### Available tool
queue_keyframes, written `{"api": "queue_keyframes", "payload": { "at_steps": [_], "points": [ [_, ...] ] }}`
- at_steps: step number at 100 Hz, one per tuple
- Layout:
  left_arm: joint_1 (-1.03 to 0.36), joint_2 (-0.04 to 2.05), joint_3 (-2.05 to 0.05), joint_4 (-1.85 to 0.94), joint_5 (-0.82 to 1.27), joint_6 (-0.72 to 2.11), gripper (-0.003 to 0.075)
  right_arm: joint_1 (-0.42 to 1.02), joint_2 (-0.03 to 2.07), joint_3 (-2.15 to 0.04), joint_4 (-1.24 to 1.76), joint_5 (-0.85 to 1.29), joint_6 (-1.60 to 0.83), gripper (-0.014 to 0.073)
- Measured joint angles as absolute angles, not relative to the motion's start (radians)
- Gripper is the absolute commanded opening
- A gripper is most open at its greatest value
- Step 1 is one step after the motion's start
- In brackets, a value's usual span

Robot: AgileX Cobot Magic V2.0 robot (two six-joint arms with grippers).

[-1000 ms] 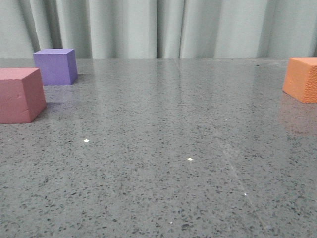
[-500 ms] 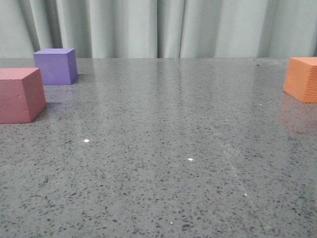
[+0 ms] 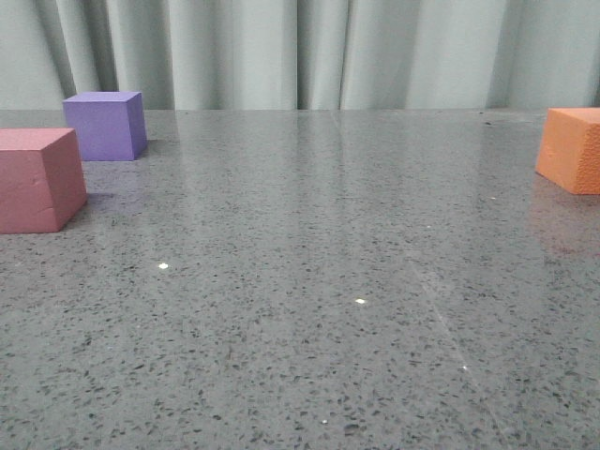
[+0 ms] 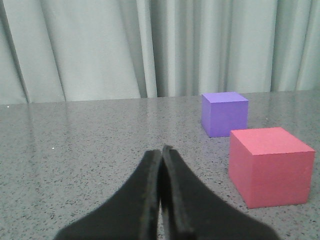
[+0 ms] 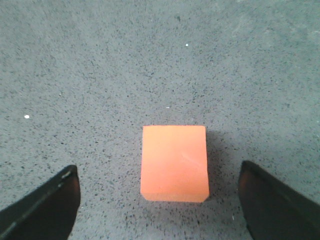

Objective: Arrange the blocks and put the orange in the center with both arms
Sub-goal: 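Move the right gripper above the orange cube, then lower the right gripper and grasp the orange cube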

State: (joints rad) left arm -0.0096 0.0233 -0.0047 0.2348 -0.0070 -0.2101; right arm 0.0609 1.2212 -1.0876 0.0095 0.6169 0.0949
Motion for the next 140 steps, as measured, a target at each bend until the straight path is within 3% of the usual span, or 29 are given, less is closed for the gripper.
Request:
{"api": "queue_keyframes", "payload": {
  "at_steps": [49,140],
  "points": [
    [-0.01,0.023,-0.005,0.235,-0.007,-0.21,-0.0011,0.061,1.488,-1.191,0.009,0.662,0.08,0.0636],
    [-0.01,0.023,-0.005,0.235,-0.007,-0.21,-0.0011,0.033,1.51,-1.196,0.009,0.653,0.078,0.0636]
  ]
}}
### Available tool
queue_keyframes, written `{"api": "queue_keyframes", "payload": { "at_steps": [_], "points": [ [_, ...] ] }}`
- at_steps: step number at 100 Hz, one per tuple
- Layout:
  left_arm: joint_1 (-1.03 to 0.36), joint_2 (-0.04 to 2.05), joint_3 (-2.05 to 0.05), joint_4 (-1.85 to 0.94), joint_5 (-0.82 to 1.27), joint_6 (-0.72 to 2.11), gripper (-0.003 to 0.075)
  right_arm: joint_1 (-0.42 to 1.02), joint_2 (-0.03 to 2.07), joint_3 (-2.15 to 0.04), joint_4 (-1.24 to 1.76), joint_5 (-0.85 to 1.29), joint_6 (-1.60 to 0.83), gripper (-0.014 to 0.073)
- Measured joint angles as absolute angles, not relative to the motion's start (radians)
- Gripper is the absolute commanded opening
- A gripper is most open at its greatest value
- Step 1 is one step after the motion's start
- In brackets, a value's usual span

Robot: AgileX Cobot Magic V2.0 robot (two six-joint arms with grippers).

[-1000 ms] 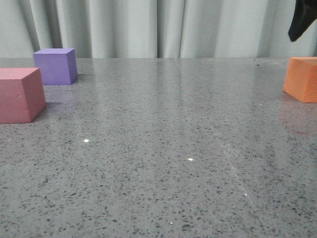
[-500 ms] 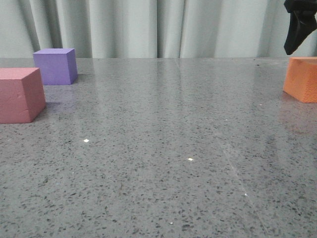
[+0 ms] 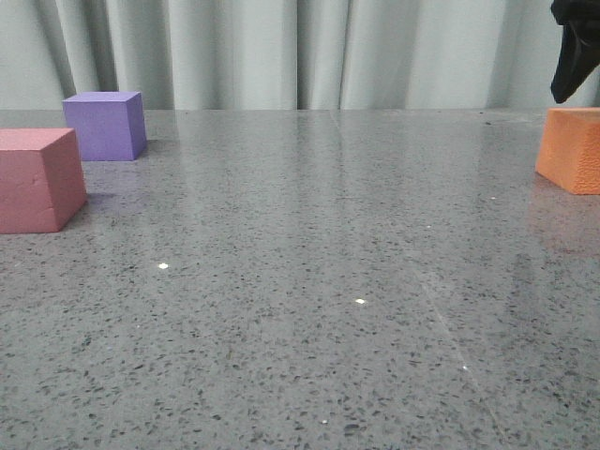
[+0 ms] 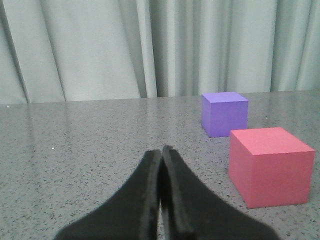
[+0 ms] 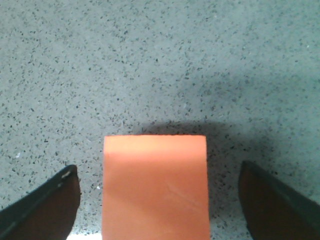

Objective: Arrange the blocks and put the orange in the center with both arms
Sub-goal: 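Lower the right gripper and grasp the orange cube, then carry the orange cube with the right gripper to the table center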

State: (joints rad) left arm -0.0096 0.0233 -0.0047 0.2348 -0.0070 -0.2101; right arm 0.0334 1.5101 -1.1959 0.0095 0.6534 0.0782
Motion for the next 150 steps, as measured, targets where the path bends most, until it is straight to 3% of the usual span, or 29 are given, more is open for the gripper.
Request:
{"api": "queue_keyframes", "payload": {
  "at_steps": [49,73,85,121,150],
  "points": [
    [-0.01,0.023,-0.005,0.235,-0.007,-0.21,-0.0011,0.033,1.613,-1.196,0.009,0.667,0.078,0.0619],
    [-0.01,0.023,-0.005,0.235,-0.007,-0.21,-0.0011,0.033,1.623,-1.196,0.009,0.669,0.078,0.0321],
    [-0.01,0.023,-0.005,0.235,-0.007,-0.21,-0.0011,0.033,1.623,-1.196,0.009,0.669,0.078,0.0244],
    [-0.01,0.023,-0.005,0.235,-0.007,-0.21,-0.0011,0.055,1.623,-1.317,0.044,0.798,0.078,0.0239],
    [-0.01,0.023,-0.005,0.235,-0.007,-0.21,-0.0011,0.265,1.629,-1.449,0.061,0.837,0.196,0.0239]
  ]
}}
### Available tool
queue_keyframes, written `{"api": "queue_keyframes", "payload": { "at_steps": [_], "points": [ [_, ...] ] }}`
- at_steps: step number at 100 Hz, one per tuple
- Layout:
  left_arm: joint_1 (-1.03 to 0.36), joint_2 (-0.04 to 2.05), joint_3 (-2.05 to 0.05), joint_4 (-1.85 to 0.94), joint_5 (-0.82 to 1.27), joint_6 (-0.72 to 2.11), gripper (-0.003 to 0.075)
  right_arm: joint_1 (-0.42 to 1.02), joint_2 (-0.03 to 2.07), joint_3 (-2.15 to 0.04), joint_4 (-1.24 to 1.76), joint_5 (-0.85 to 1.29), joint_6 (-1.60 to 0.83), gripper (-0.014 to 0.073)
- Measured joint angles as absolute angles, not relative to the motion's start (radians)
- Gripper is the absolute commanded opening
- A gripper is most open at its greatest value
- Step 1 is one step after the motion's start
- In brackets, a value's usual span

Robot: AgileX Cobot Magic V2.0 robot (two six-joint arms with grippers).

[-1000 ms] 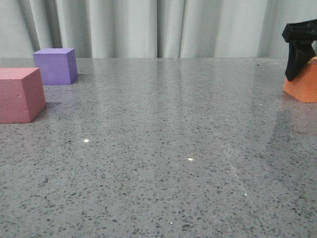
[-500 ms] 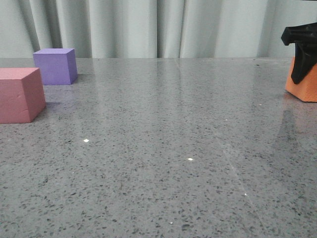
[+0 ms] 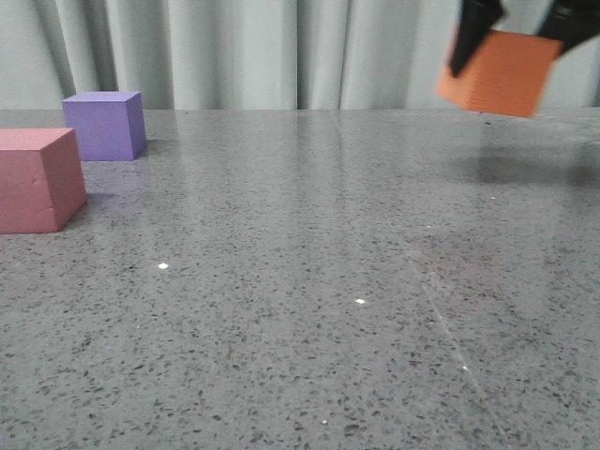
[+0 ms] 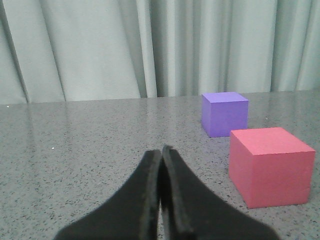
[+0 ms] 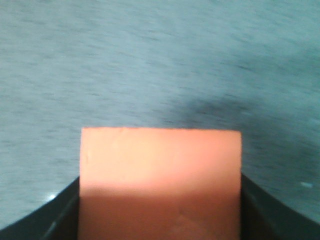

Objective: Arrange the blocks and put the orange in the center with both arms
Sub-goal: 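Carry the orange cube with the right gripper to the table center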

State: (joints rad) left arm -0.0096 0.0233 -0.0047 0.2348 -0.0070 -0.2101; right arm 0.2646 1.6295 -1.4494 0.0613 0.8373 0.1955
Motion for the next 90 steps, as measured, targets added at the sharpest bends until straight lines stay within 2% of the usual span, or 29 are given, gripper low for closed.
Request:
{"api": "queue_keyframes", "payload": {
  "at_steps": [23,49,66,90],
  "points": [
    [-0.01,0.023,-0.005,0.235,-0.007,-0.21,-0.0011,0.43,1.727,-1.55,0.023,0.819,0.336,0.0239],
    [-0.01,0.023,-0.005,0.235,-0.007,-0.21,-0.0011,0.59,1.876,-1.681,-0.162,0.845,0.584,0.0239],
    [-0.01,0.023,-0.005,0.235,-0.007,-0.21,-0.0011,0.646,1.942,-1.734,-0.268,0.862,0.738,0.0239],
    [-0.01,0.023,-0.005,0.235,-0.007,-0.21,-0.0011,0.68,1.99,-1.764,-0.281,0.862,0.79,0.0239]
  ]
}}
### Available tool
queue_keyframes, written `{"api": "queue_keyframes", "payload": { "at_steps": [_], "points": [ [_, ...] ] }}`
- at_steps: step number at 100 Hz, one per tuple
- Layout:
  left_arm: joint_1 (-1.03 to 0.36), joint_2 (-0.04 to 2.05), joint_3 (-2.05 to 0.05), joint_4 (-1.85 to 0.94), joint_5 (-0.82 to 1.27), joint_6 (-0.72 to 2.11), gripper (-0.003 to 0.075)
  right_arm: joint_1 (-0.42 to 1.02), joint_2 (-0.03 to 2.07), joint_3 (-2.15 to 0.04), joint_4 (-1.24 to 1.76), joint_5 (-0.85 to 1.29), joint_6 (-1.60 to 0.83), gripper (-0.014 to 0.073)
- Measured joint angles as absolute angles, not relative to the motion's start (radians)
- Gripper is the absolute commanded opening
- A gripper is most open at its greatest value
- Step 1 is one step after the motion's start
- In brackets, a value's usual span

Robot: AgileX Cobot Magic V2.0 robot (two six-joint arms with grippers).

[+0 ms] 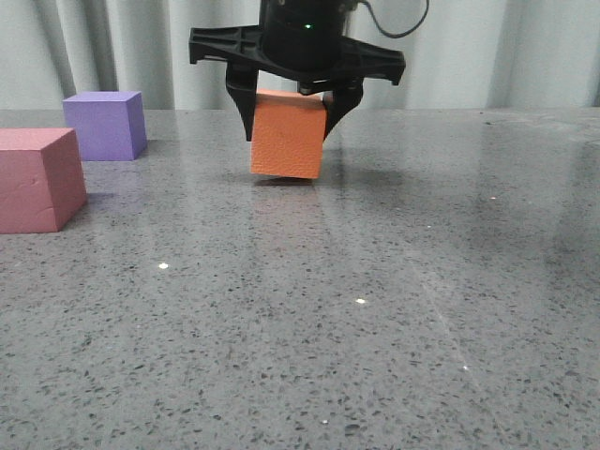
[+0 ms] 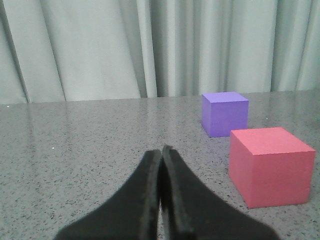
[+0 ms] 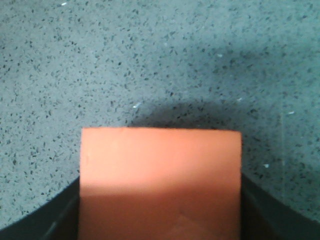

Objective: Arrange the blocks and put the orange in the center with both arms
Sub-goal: 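Carry the orange cube with the right gripper to the table center, then open the right gripper and lift away from the orange cube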

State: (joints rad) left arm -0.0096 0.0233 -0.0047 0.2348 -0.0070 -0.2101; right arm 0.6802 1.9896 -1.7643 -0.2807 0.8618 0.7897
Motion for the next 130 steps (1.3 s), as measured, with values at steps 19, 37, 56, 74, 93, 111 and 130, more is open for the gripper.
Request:
{"api": "queue_keyframes", "payload": {
  "at_steps": [19,37,56,74,93,111,130],
  "points": [
    [-0.01,0.023,-0.005,0.235,-0.007,-0.21,-0.0011,0.68,2.004,-1.766,-0.281,0.862,0.795,0.0248],
    [-0.01,0.023,-0.005,0.235,-0.007,-0.21,-0.0011,0.688,2.01,-1.768,-0.289,0.862,0.795,0.044],
    [-0.01,0.023,-0.005,0.235,-0.007,-0.21,-0.0011,0.692,2.012,-1.768,-0.288,0.835,0.797,0.0664],
    [-0.01,0.023,-0.005,0.235,-0.007,-0.21,-0.0011,0.694,2.012,-1.768,-0.288,0.835,0.797,0.0652],
    [-0.01,0.023,-0.005,0.235,-0.007,-0.21,-0.0011,0.694,1.998,-1.768,-0.288,0.835,0.786,0.0652],
    [-0.01,0.023,-0.005,0.235,-0.007,-0.21,-0.0011,0.694,1.914,-1.768,-0.317,0.837,0.723,0.0652],
    [-0.01,0.023,-0.005,0.235,-0.007,-0.21,-0.0011,0.68,1.772,-1.768,-0.371,0.839,0.65,0.0652]
  ]
}}
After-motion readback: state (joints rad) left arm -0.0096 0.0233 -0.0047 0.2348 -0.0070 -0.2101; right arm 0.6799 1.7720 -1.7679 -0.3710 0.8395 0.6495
